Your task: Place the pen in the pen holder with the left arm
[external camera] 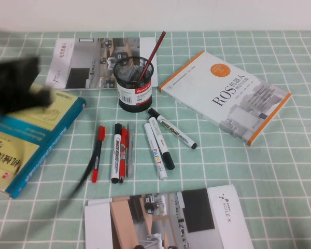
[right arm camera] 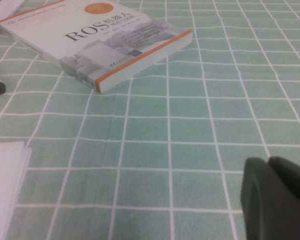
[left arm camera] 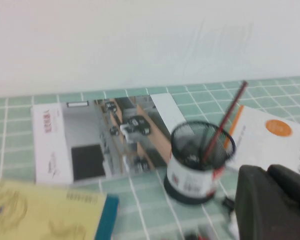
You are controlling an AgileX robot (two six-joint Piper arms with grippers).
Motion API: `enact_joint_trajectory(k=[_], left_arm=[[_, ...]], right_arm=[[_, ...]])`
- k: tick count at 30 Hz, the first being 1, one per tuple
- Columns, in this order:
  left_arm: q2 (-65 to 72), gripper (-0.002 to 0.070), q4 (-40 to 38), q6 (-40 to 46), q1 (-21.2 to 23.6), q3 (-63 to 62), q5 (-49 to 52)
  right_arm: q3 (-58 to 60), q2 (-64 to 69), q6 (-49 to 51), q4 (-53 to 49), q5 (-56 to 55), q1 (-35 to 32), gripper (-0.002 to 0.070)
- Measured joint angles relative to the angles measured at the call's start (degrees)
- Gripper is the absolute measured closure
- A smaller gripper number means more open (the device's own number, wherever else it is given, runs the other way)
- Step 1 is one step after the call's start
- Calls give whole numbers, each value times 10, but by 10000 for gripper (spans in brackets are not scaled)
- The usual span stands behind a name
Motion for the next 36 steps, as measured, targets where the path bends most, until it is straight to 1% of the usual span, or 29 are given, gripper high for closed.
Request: enact_joint_trajectory(k=[7,10,16,18,22,26,28,31,34,36], left_arm=[[-250,675,-2,-20,0,187,1],[-353,675,0,-22,0,247,2],[-547,675,18,-17,0,315,49],[-571,675,24,-16,0,325,67],[-576,675,46,-24,0,342,82],[-573,675,70,-28,4,374,48],[-573,675,57,-20,22,394,32],[-573,675,6,1,85,424,17],[-573,675,-17,5,137,447,6],[-573,675,-22,4,152,461,3]], right_arm=[[0,0,0,0,0,0,696],[0,0,0,0,0,0,696],[0,0,0,0,0,0,696],[0,0,0,0,0,0,696],[0,0,0,0,-1,0,696],[0,0,0,0,-1,0,696],[0,0,0,0,-1,0,696],[0,0,0,0,-1,0,696],[0,0,0,0,-1,0,696],[0,0,0,0,-1,0,696]])
